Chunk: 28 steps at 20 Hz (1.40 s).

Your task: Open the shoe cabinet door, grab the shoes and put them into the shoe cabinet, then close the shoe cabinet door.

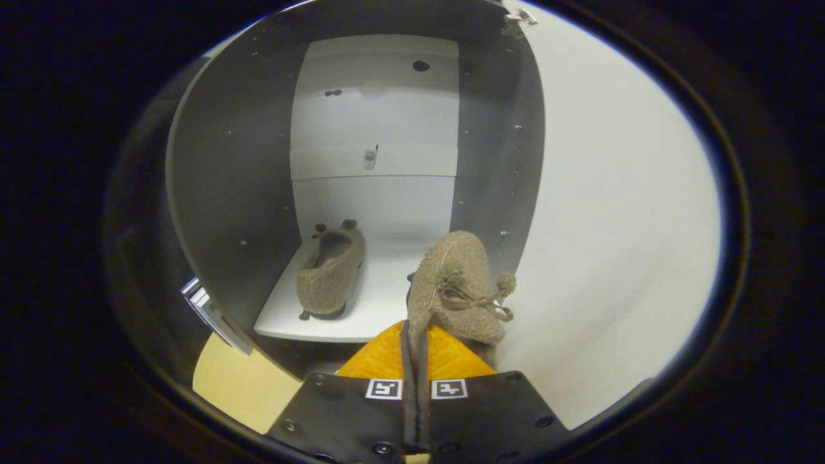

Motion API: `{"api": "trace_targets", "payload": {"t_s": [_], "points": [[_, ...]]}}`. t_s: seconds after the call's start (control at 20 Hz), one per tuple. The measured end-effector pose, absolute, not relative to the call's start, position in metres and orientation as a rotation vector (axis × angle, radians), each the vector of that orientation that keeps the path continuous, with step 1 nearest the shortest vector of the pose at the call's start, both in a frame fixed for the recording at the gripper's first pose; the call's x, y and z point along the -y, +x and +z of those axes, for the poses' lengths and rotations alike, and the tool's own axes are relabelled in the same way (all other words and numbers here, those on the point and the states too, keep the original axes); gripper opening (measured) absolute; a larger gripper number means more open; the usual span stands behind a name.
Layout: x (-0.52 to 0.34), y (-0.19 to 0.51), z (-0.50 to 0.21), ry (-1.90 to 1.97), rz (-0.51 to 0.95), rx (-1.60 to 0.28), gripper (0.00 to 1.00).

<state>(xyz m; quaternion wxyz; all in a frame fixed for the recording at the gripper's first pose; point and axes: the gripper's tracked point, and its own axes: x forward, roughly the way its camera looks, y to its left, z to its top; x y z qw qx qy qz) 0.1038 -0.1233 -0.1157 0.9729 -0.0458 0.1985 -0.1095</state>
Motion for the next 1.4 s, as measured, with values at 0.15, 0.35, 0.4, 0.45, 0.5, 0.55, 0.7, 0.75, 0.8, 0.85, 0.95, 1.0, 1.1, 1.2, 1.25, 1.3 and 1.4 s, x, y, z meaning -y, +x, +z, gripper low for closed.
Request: {"api": "trace_targets", "payload": {"t_s": [0.15, 0.35, 0.4, 0.45, 0.5, 0.55, 0.7, 0.75, 0.8, 0.85, 0.95, 1.0, 1.1, 1.2, 1.25, 1.3, 1.4], "points": [[0.123, 0.139, -0.110, -0.108, -0.188, -0.408, 0.03], [0.125, 0.185, -0.109, -0.114, -0.161, -0.418, 0.03], [0.126, 0.196, -0.110, -0.117, -0.155, -0.426, 0.03], [0.126, 0.205, -0.112, -0.127, -0.151, -0.436, 0.03], [0.128, 0.215, -0.113, -0.139, -0.148, -0.443, 0.03], [0.129, 0.224, -0.115, -0.149, -0.146, -0.449, 0.02], [0.131, 0.258, -0.116, -0.157, -0.146, -0.453, 0.02], [0.132, 0.267, -0.118, -0.150, -0.145, -0.454, 0.02], [0.132, 0.274, -0.121, -0.146, -0.145, -0.461, 0.02], [0.133, 0.280, -0.125, -0.146, -0.142, -0.470, 0.02], [0.131, 0.288, -0.130, -0.152, -0.141, -0.474, 0.02], [0.129, 0.291, -0.132, -0.154, -0.139, -0.474, 0.02], [0.125, 0.295, -0.140, -0.157, -0.128, -0.486, 0.02], [0.118, 0.299, -0.150, -0.161, -0.109, -0.505, 0.02], [0.115, 0.300, -0.155, -0.165, -0.104, -0.514, 0.03], [0.114, 0.301, -0.156, -0.164, -0.107, -0.518, 0.03], [0.119, 0.305, -0.154, -0.154, -0.143, -0.499, 0.04]]}}
